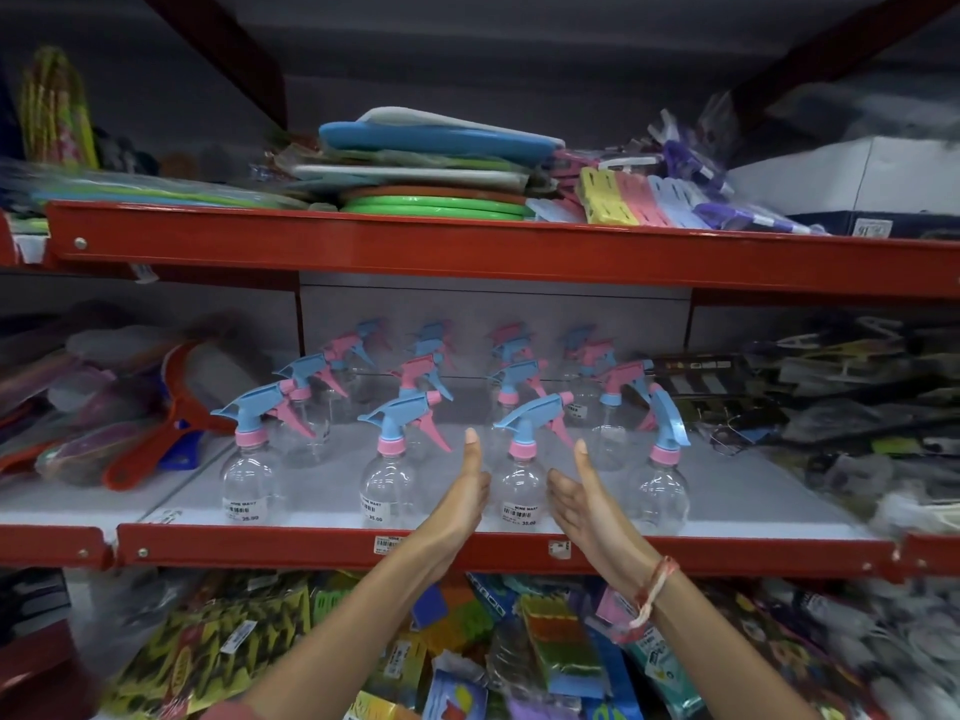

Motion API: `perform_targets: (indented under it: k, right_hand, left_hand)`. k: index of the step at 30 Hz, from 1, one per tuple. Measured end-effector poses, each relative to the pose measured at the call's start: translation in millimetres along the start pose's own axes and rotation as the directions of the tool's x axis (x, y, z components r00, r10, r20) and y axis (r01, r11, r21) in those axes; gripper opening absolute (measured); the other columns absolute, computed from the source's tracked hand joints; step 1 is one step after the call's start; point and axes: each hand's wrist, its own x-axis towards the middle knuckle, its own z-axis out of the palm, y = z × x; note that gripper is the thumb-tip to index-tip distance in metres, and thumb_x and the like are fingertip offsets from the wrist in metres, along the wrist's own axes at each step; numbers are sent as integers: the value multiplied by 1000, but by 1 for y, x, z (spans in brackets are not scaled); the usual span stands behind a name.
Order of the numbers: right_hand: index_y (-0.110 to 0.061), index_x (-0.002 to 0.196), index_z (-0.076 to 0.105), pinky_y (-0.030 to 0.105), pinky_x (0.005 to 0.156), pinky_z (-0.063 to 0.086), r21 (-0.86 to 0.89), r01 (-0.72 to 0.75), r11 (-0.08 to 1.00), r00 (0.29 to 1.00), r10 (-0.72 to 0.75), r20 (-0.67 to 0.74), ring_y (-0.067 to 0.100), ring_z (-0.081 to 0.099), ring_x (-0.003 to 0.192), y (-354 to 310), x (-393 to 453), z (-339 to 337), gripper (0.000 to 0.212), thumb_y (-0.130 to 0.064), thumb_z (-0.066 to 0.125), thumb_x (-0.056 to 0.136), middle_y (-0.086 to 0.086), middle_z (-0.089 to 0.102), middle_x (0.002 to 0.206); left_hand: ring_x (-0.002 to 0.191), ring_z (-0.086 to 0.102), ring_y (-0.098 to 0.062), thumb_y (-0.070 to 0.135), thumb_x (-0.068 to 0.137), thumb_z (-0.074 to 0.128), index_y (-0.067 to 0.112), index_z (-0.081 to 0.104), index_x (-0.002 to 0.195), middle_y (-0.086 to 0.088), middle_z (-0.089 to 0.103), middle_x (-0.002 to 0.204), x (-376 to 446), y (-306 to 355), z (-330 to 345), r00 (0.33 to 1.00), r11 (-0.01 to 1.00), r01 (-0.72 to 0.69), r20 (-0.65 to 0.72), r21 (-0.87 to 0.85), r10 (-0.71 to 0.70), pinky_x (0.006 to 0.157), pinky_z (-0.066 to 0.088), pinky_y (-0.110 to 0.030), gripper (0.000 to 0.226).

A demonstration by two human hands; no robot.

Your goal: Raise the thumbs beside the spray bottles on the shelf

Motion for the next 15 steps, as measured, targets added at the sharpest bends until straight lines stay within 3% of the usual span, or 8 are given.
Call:
perform_targets:
  k: [15]
  right_hand:
    - [-9, 150, 16, 35, 120, 19, -19, -19, 1000, 999, 18, -32, 19, 25, 145, -4, -10, -2, 85, -67, 16, 88, 8, 20, 159]
  left_hand:
    - [146, 18, -19, 84, 66, 7, 14, 12, 149, -9, 14, 159, 8, -5, 2, 1000, 1000, -18, 4, 1, 18, 122, 10, -43, 109]
